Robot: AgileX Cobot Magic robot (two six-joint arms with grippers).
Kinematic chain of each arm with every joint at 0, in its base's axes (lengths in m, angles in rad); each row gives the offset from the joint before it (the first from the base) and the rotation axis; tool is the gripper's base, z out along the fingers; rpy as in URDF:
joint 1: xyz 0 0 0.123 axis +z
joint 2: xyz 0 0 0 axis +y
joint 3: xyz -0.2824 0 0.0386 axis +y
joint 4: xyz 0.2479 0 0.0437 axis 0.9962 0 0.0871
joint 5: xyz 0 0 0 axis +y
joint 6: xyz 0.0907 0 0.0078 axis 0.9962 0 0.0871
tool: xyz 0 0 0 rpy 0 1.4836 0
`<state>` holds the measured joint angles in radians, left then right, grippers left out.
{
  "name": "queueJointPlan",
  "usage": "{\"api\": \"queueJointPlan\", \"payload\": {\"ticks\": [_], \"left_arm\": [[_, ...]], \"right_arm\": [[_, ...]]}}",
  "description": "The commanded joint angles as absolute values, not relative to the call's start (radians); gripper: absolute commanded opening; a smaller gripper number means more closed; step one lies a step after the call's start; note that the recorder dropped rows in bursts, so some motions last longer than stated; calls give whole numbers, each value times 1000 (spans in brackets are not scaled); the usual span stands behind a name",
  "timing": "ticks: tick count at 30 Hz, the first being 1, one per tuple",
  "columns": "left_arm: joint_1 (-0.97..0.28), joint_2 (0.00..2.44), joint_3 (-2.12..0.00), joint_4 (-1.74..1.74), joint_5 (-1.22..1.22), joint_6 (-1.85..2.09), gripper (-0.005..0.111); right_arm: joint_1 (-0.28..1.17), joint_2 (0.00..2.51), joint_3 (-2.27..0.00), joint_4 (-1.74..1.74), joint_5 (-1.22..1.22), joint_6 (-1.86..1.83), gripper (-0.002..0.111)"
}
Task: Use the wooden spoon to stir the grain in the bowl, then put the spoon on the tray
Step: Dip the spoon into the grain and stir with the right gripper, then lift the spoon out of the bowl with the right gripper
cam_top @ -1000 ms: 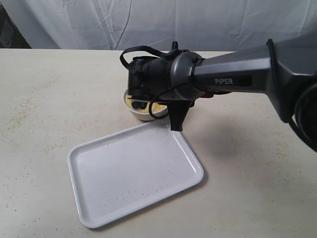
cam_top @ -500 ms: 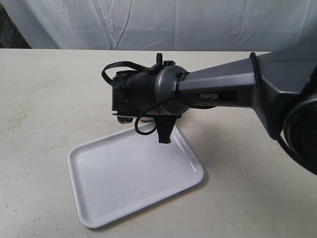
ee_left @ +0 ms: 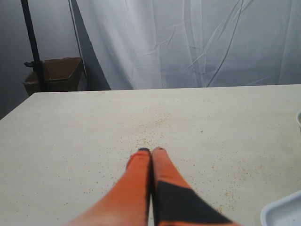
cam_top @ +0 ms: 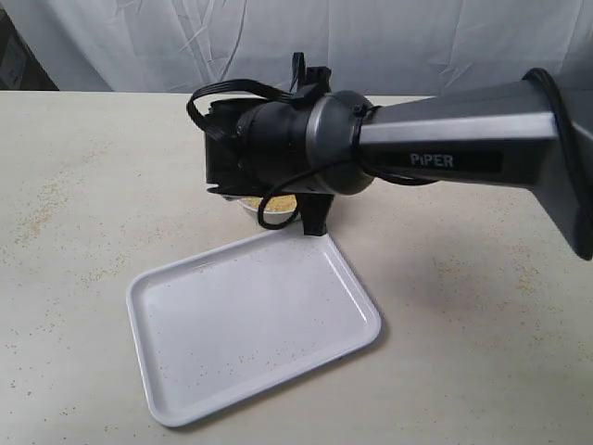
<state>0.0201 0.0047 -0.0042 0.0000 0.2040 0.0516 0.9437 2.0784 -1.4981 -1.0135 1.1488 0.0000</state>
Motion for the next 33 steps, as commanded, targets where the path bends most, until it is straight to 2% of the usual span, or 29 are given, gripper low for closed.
{"api": "queueJointPlan", "payload": {"ticks": [1, 9, 15, 18, 24, 27, 33], "left_arm": [[15, 0, 0, 0, 199, 52, 0], [15, 0, 0, 0, 199, 52, 0], [15, 0, 0, 0, 199, 52, 0], [15, 0, 0, 0, 199, 52, 0], [15, 0, 0, 0, 199, 52, 0], [15, 0, 0, 0, 199, 52, 0], [15, 0, 0, 0, 199, 52, 0]], "right_arm": [[944, 2070, -1500, -983, 1153, 36, -1], [874, 1957, -1500, -839, 1138, 187, -1], [668, 1798, -1460, -508, 993, 215, -1], [585, 1723, -1355, -425, 902, 179, -1], [464, 1593, -1042, -295, 570, 176, -1], [469, 1584, -927, -90, 451, 23, -1], [630, 1639, -854, 273, 328, -333, -1]]}}
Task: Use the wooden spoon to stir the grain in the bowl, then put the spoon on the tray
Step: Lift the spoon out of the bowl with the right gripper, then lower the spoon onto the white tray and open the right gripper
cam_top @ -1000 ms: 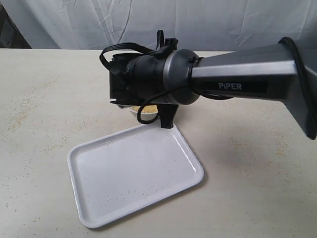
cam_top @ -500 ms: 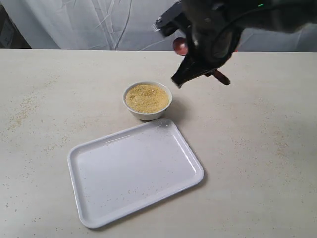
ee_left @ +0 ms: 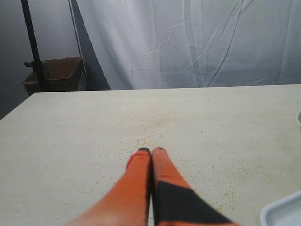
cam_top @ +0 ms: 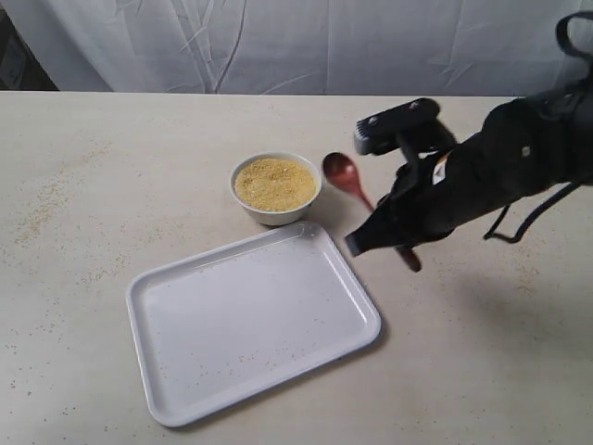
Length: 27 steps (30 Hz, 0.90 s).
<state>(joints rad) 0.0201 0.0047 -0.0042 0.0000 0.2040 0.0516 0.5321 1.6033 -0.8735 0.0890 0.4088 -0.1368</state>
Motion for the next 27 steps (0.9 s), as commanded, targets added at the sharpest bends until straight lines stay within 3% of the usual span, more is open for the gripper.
{"api": "queueJointPlan", "payload": {"ticks": [1, 7, 15, 17, 19, 20, 23, 25, 27], "left_arm": [[15, 0, 0, 0, 199, 52, 0], [15, 0, 0, 0, 199, 52, 0], [15, 0, 0, 0, 199, 52, 0], [15, 0, 0, 0, 199, 52, 0], [15, 0, 0, 0, 199, 52, 0], [15, 0, 0, 0, 199, 52, 0], [15, 0, 0, 0, 199, 52, 0], [15, 0, 0, 0, 199, 52, 0], [15, 0, 0, 0, 199, 52, 0]], "right_arm": [[655, 1656, -854, 278, 319, -348, -1], [781, 1803, -876, 251, 266, -376, -1], [838, 1871, -945, 256, 301, -364, 2], [843, 1873, -948, 262, 303, -351, 14], [849, 1878, -950, 260, 306, -331, 34], [849, 1878, -954, 263, 314, -322, 51], [849, 1868, -987, 261, 385, -322, 84], [849, 1838, -1032, 249, 493, -322, 88], [849, 1782, -1089, 226, 608, -324, 78]]}}
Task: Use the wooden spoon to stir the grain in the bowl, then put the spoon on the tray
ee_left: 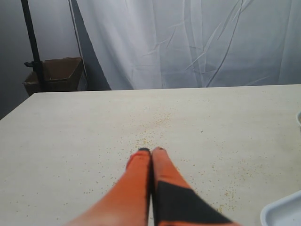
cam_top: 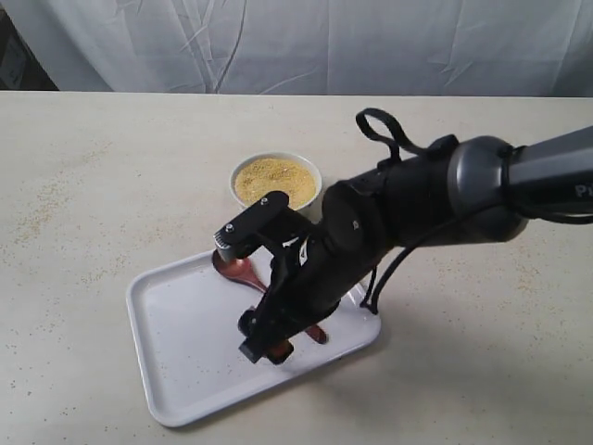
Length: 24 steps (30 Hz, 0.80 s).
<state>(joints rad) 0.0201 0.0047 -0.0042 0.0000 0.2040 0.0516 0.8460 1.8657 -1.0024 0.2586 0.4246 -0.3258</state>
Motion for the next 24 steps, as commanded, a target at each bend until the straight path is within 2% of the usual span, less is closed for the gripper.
{"api": "queueJointPlan", "payload": {"ticks": [1, 2, 4, 5, 9, 13, 20, 24], "left_arm": [[15, 0, 0, 0, 199, 52, 0], [15, 0, 0, 0, 199, 52, 0], [15, 0, 0, 0, 199, 52, 0], [15, 0, 0, 0, 199, 52, 0], [15, 0, 0, 0, 199, 52, 0], [15, 0, 0, 0, 199, 52, 0], [15, 0, 0, 0, 199, 52, 0], [15, 0, 0, 0, 199, 52, 0]], "right_arm": [[849, 1738, -1119, 209, 657, -322, 67], [849, 1684, -1141, 192, 685, -319, 51], [849, 1567, -1151, 169, 680, -280, 9], [849, 1495, -1145, 153, 671, -240, 1], [849, 1196, -1026, 133, 586, -209, 10], [849, 919, -755, 168, 424, -207, 10], [849, 453, -184, 276, -29, -205, 10], [849, 269, 0, 278, -117, -209, 10]]}}
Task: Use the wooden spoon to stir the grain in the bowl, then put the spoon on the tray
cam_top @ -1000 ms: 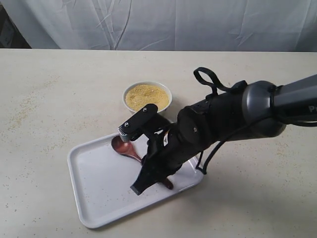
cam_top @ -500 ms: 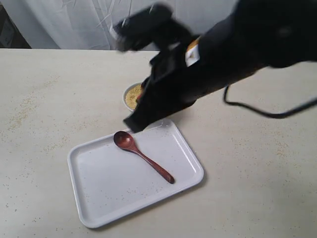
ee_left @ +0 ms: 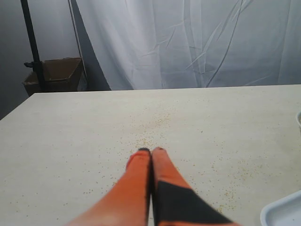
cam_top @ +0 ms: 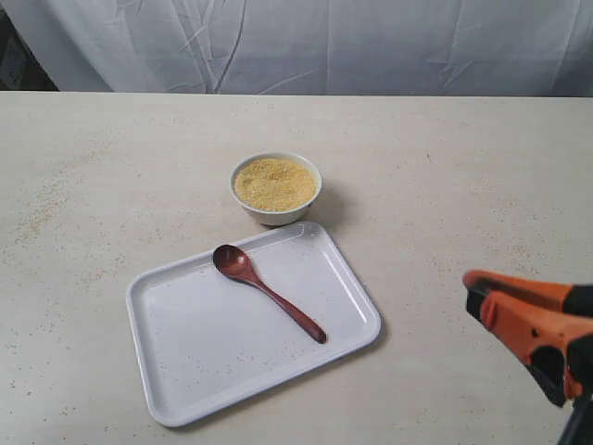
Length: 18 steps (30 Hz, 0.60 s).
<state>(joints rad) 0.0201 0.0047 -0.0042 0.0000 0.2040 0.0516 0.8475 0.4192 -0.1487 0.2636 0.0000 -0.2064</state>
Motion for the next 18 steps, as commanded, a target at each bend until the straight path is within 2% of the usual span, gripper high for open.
{"api": "queueJointPlan", "payload": {"ticks": [1, 4, 13, 15, 16, 17, 18], "left_arm": [[15, 0, 0, 0, 199, 52, 0], [15, 0, 0, 0, 199, 52, 0], [15, 0, 0, 0, 199, 52, 0], [15, 0, 0, 5, 199, 52, 0], [15, 0, 0, 5, 199, 52, 0], [15, 0, 0, 5, 199, 52, 0], [15, 0, 0, 5, 199, 52, 0]], "right_arm": [[849, 238, 0, 281, -95, -209, 10], [849, 153, 0, 290, 58, -209, 10], [846, 86, 0, 300, 64, -209, 10], [742, 63, 0, 300, 64, -209, 10], [591, 41, 0, 289, 54, -209, 10], [522, 29, 0, 287, 48, -209, 10], [348, 0, 0, 287, 43, -209, 10]]}}
